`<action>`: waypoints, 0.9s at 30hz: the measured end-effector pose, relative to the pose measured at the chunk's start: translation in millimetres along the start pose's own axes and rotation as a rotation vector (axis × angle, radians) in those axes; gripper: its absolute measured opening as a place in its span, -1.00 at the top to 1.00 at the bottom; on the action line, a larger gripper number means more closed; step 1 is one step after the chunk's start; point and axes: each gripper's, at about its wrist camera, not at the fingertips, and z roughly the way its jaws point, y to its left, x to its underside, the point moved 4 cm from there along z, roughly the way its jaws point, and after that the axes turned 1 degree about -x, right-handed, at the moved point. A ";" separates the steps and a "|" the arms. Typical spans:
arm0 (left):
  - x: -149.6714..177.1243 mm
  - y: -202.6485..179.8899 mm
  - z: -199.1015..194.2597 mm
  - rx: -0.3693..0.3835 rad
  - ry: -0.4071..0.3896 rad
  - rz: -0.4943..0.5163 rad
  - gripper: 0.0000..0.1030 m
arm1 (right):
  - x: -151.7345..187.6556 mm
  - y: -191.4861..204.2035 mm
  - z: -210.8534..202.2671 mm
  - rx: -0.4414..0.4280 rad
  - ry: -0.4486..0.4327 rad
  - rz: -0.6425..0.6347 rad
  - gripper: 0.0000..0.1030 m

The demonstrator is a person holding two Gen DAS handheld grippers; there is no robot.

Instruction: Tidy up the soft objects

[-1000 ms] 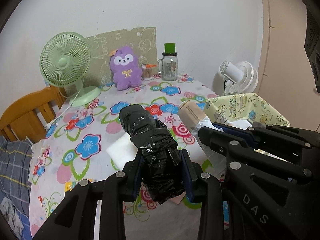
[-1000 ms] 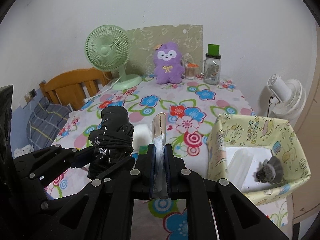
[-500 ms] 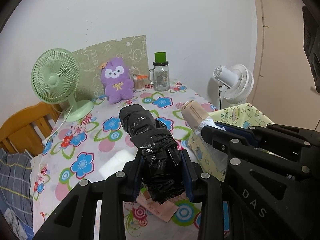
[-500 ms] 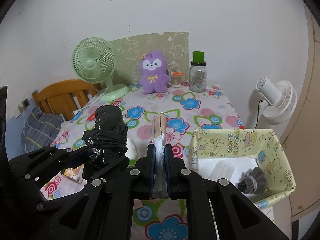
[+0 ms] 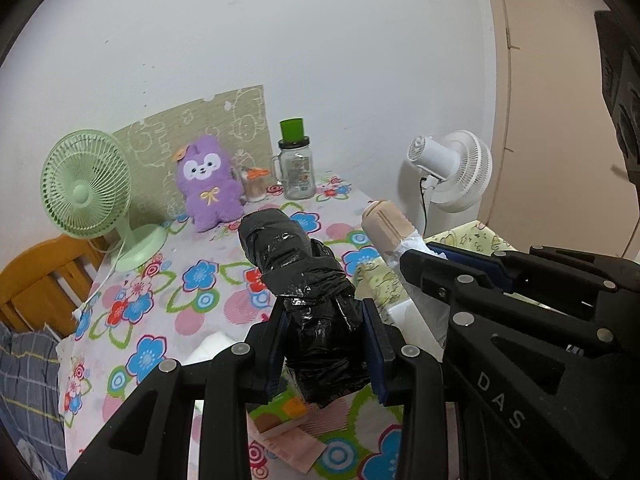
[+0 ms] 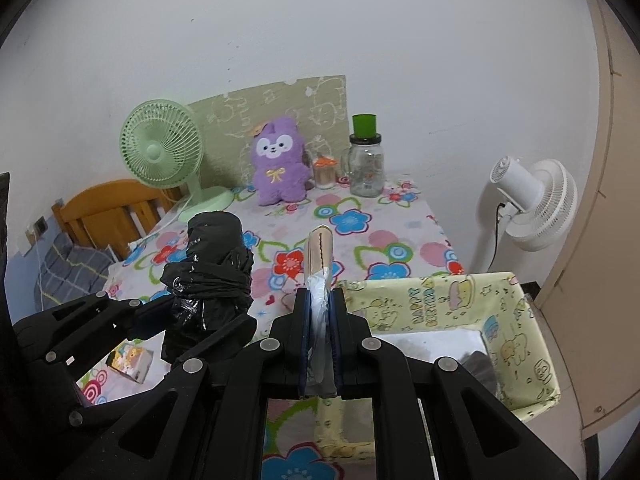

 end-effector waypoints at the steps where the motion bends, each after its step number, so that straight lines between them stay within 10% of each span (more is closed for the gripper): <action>1: -1.1 -3.0 1.1 0.004 0.000 0.002 0.32 | -0.6 -2.4 -0.3 0.003 0.000 0.001 0.77; 27: -17.3 -73.3 32.1 0.101 0.025 0.083 0.32 | 5.3 -75.3 -4.0 0.088 0.015 0.075 0.77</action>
